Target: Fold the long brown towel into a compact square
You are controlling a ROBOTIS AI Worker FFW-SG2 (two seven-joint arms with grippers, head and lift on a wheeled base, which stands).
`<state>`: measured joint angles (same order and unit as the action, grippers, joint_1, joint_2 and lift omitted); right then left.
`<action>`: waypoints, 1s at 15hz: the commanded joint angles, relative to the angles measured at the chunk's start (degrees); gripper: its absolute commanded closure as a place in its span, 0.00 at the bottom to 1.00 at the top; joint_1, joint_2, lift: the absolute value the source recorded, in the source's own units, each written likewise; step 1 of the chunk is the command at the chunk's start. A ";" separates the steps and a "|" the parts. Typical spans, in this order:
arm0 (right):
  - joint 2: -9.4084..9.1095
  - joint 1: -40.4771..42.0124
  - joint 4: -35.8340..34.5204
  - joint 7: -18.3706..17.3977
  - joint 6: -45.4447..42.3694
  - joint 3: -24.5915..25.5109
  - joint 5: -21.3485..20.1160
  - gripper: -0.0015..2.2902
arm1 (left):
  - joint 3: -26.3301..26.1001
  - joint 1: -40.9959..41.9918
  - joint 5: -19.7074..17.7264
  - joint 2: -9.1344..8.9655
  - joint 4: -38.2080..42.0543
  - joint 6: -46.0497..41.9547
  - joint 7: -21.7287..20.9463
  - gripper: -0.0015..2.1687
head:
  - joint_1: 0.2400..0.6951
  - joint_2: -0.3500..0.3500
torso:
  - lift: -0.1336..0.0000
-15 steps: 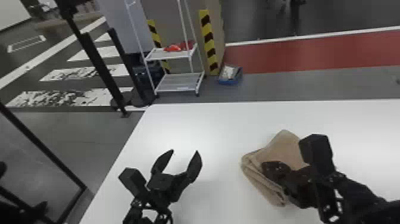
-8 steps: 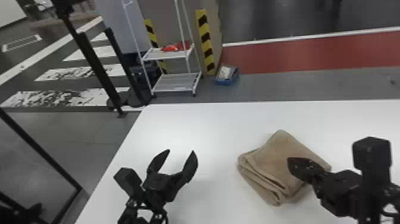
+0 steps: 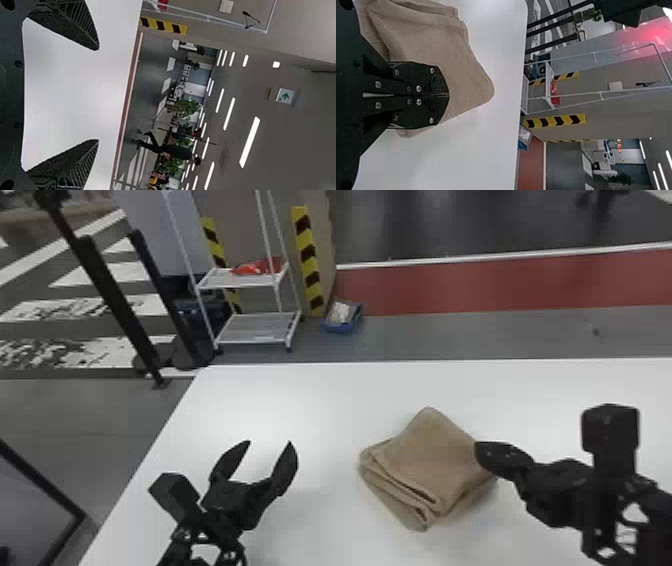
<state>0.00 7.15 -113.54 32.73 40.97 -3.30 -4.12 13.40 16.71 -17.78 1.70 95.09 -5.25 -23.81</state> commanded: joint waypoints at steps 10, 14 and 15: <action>-0.05 -12.95 26.62 -2.50 -18.69 -7.07 -3.17 0.92 | 0.14 -0.45 -0.15 0.59 -1.58 -0.06 -0.01 0.02 | 1.00 0.88 | 0.06; -0.05 -4.42 8.77 -1.27 -12.01 -5.14 -0.45 0.92 | 0.23 -0.45 -0.77 1.11 -1.93 -0.06 -0.10 0.02 | 1.00 0.89 | 0.06; -0.05 -2.22 6.14 -1.27 -11.66 -4.96 -1.06 0.92 | 0.14 -0.54 -0.77 1.20 -2.02 -0.06 -0.10 0.02 | 1.00 0.90 | 0.06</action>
<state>0.00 1.87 -102.92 31.47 27.70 -8.78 -4.66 13.57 16.23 -18.44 2.71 93.19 -5.30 -23.91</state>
